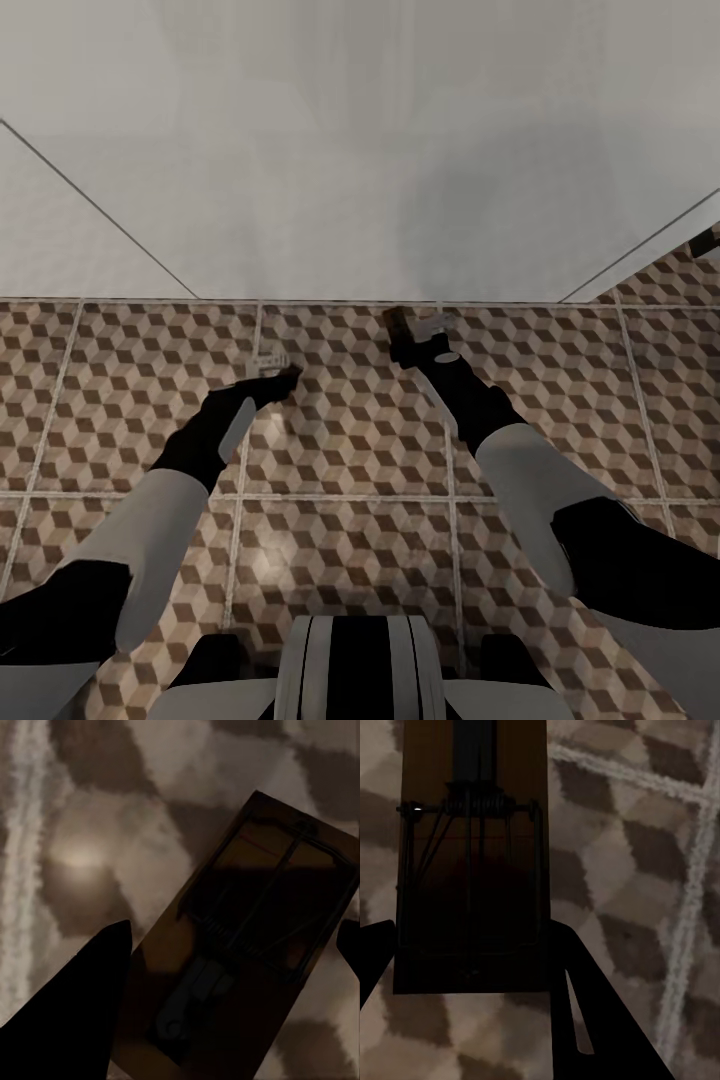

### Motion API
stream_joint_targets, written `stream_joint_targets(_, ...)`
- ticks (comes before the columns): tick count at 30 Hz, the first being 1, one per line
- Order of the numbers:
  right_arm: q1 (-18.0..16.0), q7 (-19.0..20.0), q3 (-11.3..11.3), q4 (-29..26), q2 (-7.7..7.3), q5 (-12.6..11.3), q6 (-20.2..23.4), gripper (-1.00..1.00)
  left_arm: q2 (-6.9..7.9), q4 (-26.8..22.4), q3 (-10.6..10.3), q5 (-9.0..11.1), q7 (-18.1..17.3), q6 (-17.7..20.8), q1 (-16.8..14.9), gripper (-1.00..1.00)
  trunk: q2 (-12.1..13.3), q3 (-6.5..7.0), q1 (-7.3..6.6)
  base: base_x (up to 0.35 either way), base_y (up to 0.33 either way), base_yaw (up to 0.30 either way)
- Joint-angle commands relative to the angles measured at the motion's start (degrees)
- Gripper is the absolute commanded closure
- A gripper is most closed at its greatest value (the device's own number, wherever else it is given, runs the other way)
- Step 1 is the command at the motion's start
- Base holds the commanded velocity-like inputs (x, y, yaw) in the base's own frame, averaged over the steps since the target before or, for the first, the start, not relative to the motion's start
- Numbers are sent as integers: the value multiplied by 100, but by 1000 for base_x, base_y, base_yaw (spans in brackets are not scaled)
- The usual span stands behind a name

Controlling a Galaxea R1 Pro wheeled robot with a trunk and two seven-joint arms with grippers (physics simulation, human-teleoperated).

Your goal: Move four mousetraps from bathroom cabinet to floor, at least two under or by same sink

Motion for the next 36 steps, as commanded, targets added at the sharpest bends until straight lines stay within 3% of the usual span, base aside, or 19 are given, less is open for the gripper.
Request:
stream_joint_targets(1,-1,-17,22,-9,-2,28,41,100,3,27,-21,56,53,24,-8,100,-1,-3,-1,0,0,0)
stream_joint_targets(14,-1,-17,22,-9,-2,28,41,100,3,100,-21,46,64,-13,-19,100,-1,-3,-1,0,0,0)
stream_joint_targets(21,-1,-17,24,-9,-2,26,41,100,-64,65,-21,16,126,-411,-19,100,-1,-3,-1,0,0,0)
stream_joint_targets(28,-1,-11,22,-9,-4,26,41,100,-170,87,-21,8,1062,-1168,-19,100,-1,-3,-1,0,0,0)
stream_joint_targets(36,-1,-9,30,-9,6,23,41,100,-198,94,-24,1,1271,-1451,-19,100,-1,-3,-1,0,0,0)
